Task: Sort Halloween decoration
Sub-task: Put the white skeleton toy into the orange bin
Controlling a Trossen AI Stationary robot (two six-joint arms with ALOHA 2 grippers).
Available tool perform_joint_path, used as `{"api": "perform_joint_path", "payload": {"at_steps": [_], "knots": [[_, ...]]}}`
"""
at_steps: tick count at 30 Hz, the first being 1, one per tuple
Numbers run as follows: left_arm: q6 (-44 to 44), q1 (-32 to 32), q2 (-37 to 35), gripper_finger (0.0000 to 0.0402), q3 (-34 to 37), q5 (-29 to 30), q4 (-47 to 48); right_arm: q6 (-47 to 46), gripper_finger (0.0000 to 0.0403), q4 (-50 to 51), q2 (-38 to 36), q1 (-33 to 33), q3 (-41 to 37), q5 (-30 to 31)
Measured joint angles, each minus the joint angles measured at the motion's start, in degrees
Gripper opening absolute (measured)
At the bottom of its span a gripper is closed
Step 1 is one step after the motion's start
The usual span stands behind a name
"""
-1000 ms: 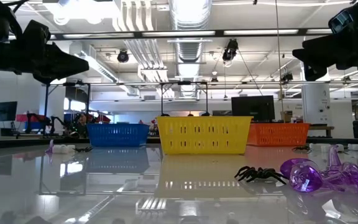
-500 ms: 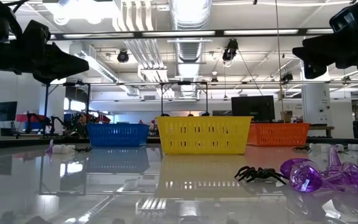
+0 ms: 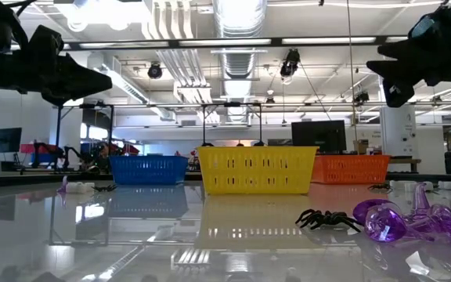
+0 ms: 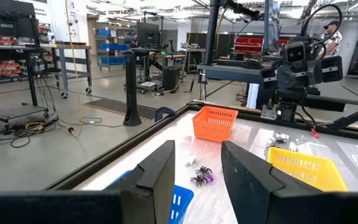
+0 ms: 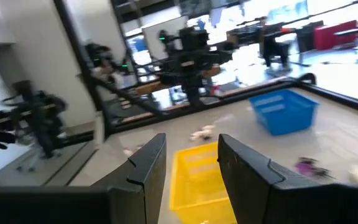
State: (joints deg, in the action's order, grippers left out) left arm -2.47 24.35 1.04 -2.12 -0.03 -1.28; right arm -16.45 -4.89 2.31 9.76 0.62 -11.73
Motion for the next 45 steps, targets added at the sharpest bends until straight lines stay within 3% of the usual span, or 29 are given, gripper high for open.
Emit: {"api": "perform_joint_path", "payload": {"at_steps": [38,45], "knots": [[-0.1,0.1,0.0,0.0114,0.0,1.0,-2.6,0.6,0.0137,0.3,0.0,0.0,0.0,1.5],[7.6,0.1,0.1,0.0114,0.0,1.0,-3.4,0.6,0.0137,0.3,0.0,0.0,0.0,1.5]]}}
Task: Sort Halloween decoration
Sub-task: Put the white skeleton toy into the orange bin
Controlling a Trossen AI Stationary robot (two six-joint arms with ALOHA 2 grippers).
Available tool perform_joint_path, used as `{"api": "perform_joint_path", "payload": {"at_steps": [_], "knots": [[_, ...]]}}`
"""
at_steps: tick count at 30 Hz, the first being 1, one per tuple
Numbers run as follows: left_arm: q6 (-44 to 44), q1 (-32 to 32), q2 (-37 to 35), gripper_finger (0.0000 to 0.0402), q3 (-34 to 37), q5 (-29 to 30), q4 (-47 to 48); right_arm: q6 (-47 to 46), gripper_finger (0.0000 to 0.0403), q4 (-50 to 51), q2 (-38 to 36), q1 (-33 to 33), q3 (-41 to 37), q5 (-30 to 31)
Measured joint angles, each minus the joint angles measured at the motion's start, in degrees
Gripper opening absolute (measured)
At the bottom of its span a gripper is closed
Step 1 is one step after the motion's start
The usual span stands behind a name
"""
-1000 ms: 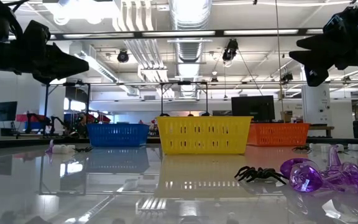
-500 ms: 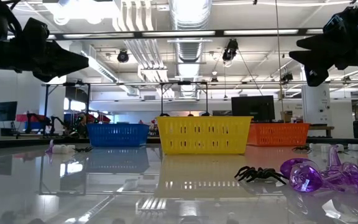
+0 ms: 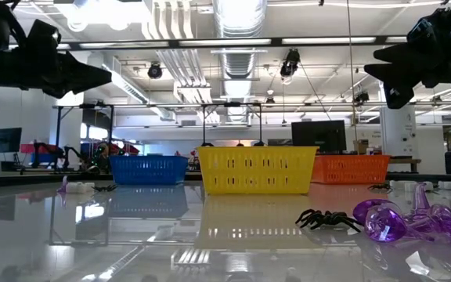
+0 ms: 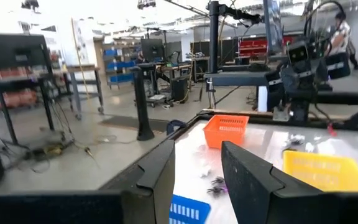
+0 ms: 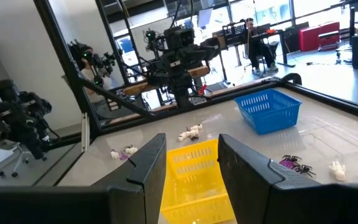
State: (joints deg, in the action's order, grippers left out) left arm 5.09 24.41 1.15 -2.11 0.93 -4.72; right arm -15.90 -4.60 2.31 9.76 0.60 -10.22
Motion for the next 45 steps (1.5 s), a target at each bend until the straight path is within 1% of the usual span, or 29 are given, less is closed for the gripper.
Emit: {"api": "perform_joint_path", "payload": {"at_steps": [5,14,27,33,41,43,45], "knots": [[-1.8,0.0,0.0,0.0114,0.0,0.0,-3.8,0.0,0.0137,0.0,0.0,0.0,0.0,0.0],[-2.7,0.0,0.8,0.0114,0.0,0.0,-3.9,0.0,0.0137,0.0,0.0,0.0,0.0,0.0],[-3.4,0.0,5.5,0.0114,0.0,-0.4,-5.1,0.0,0.0137,0.0,0.0,0.0,0.0,0.0],[-9.9,0.0,8.2,0.0114,0.0,-0.5,-5.4,0.0,0.0137,0.0,0.0,0.0,0.0,0.0],[-10.9,0.0,12.4,0.0114,0.0,-0.5,-6.0,0.0,0.0137,0.0,0.0,0.0,0.0,0.0],[-12.2,-0.1,13.2,0.0114,0.0,-1.8,-6.3,0.0,0.0137,0.0,0.0,0.0,0.0,0.0],[-15.1,-0.1,14.0,0.0114,-0.2,-1.4,-6.9,0.0,0.0137,0.0,0.0,0.0,0.0,0.0]]}}
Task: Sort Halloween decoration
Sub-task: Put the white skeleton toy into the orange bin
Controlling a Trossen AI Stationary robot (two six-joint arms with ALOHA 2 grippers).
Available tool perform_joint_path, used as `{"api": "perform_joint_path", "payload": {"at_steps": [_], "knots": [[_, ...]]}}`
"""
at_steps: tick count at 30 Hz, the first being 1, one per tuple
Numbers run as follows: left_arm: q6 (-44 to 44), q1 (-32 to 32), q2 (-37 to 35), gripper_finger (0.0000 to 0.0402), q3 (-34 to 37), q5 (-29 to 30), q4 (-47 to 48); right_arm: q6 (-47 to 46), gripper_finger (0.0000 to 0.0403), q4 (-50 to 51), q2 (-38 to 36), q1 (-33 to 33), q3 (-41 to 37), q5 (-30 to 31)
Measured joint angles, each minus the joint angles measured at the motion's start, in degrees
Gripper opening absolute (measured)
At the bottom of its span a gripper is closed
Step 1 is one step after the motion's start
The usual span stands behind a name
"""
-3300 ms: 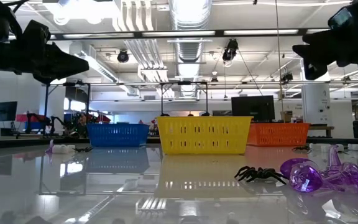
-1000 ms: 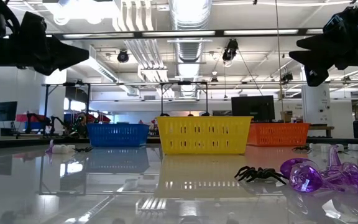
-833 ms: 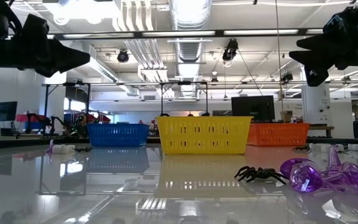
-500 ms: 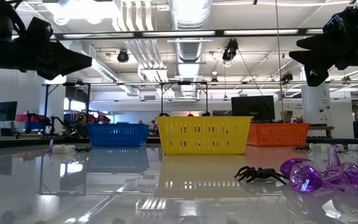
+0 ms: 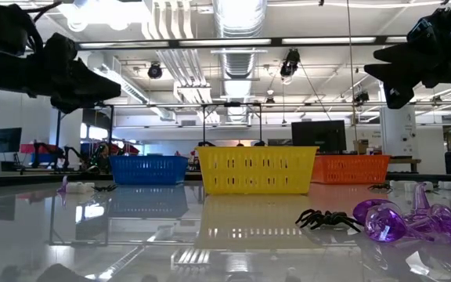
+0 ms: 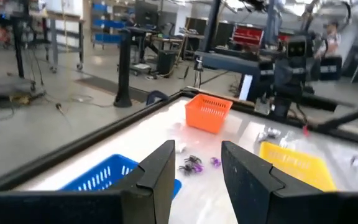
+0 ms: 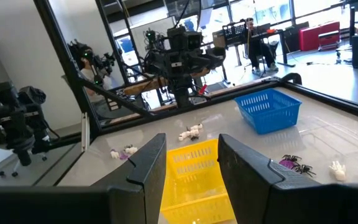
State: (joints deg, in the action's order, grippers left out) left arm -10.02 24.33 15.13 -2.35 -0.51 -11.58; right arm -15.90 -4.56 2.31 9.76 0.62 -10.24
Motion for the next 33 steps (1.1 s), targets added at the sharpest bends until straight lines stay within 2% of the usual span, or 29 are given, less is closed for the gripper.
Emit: {"api": "perform_joint_path", "payload": {"at_steps": [3,17,23,33], "knots": [[-4.1,0.0,0.8,0.0114,-1.7,0.3,-0.5,0.0,0.0137,0.0,0.0,0.0,0.0,0.0],[-9.4,0.0,6.7,0.0114,-9.5,1.2,-0.4,0.0,0.0137,0.0,0.0,0.0,0.0,-0.1],[-18.4,0.0,9.8,0.0114,-11.9,1.6,-0.4,0.0,0.0137,-0.1,0.0,0.0,0.0,-0.1],[-24.5,0.0,14.5,0.0114,-15.2,2.2,-0.4,0.0,0.0137,-0.2,0.0,0.0,0.0,-0.2]]}}
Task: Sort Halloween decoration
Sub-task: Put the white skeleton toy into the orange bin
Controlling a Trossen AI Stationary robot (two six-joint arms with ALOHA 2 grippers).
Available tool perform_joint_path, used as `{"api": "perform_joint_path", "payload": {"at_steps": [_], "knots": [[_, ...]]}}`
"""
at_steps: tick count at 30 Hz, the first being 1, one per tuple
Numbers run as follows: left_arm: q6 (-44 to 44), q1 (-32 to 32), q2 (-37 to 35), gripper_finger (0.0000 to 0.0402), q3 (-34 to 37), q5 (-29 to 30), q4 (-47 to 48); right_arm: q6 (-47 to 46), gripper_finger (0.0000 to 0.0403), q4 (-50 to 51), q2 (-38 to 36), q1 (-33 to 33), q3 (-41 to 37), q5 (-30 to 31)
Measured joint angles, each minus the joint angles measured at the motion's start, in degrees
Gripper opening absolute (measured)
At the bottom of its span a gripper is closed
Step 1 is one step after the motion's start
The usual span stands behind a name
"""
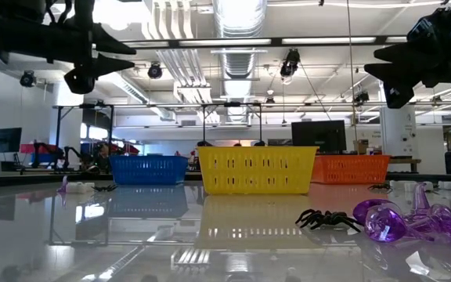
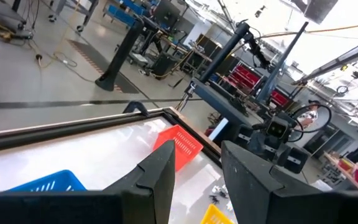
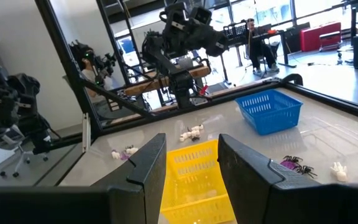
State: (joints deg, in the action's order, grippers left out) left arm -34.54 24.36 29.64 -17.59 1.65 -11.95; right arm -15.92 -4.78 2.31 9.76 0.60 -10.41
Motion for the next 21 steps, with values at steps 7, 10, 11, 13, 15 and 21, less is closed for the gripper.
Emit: {"api": "perform_joint_path", "payload": {"at_steps": [7,10,11,13,15,21], "knots": [[-2.3,0.0,3.8,0.0114,-3.0,0.4,0.0,0.0,0.0137,-0.2,0.0,0.0,0.0,0.0],[-2.5,0.0,5.8,0.0114,-4.6,0.4,0.0,0.7,0.0137,-0.2,0.0,0.0,0.0,1.0],[-2.4,0.0,6.4,0.0114,-5.1,0.5,0.0,0.7,0.0137,-0.2,0.0,0.0,0.0,1.6],[-2.2,0.0,8.0,0.0114,-6.3,0.6,0.0,0.5,0.0137,-0.2,0.0,0.0,0.0,1.6],[-2.1,0.0,9.7,0.0114,-7.3,0.7,0.0,0.4,0.0137,-0.2,0.0,0.0,0.0,1.5],[-0.8,0.0,13.9,0.0114,-10.9,-0.4,1.4,3.9,0.0137,0.3,0.1,0.0,0.0,1.3]]}}
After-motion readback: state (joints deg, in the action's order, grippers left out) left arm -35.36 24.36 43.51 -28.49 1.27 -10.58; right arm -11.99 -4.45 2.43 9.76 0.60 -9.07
